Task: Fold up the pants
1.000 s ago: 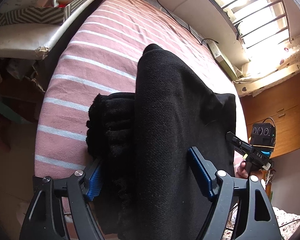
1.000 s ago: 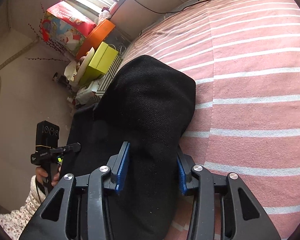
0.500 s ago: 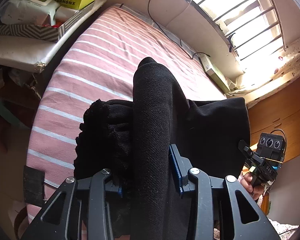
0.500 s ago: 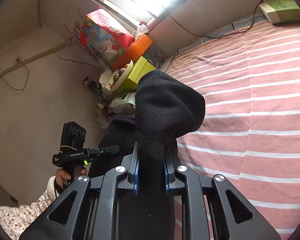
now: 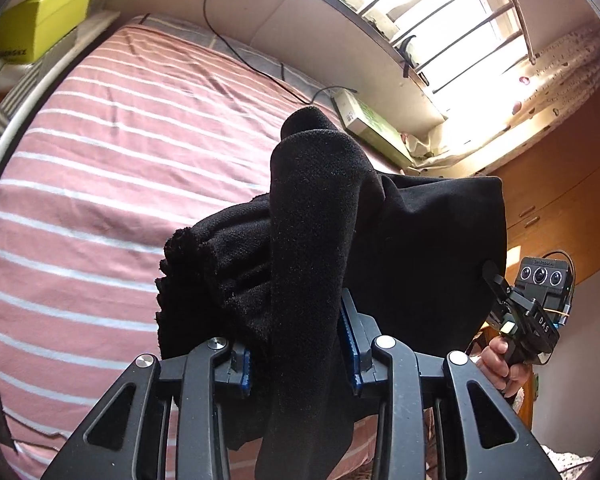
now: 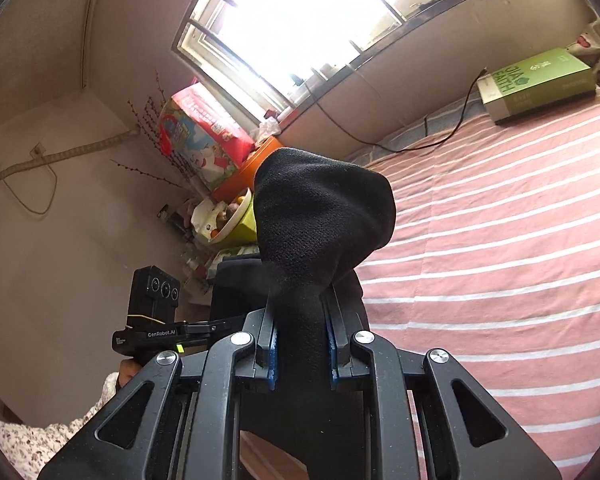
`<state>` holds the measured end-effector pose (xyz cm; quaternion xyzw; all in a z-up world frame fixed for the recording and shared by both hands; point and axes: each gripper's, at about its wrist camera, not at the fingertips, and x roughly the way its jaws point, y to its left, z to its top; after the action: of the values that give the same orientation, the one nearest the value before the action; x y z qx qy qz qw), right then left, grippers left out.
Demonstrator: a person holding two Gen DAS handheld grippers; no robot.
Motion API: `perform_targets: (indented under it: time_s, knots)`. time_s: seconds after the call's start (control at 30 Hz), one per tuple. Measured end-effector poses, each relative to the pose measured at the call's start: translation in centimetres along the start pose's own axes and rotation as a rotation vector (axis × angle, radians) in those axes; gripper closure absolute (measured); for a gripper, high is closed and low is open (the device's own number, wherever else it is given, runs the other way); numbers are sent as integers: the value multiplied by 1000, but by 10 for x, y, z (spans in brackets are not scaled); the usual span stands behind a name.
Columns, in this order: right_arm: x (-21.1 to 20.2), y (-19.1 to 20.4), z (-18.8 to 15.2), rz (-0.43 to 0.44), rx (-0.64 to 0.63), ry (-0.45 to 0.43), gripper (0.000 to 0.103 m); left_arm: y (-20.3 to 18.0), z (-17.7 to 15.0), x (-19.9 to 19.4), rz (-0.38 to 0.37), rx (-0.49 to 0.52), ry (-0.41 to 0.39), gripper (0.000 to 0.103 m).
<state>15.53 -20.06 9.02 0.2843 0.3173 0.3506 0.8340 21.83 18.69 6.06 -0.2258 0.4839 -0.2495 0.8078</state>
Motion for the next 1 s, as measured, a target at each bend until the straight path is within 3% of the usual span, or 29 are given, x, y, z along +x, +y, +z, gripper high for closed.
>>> perform_targets:
  time_s: [0.47,0.67,0.9,1.0]
  knots:
    - [-85,-82,43,-186,105,-124,85,-88,46,106,-98,102,95,49]
    - [-99,-122,60,-259,151,-133,85,-116,63,152,-88,128,131,49]
    - [-120,-163,76,-268,214,-173,85,-134,70,182,-97,157,150,49]
    - [-120,-173,81,-344,174,-147,85,-136,70,192,-53,181,152,49]
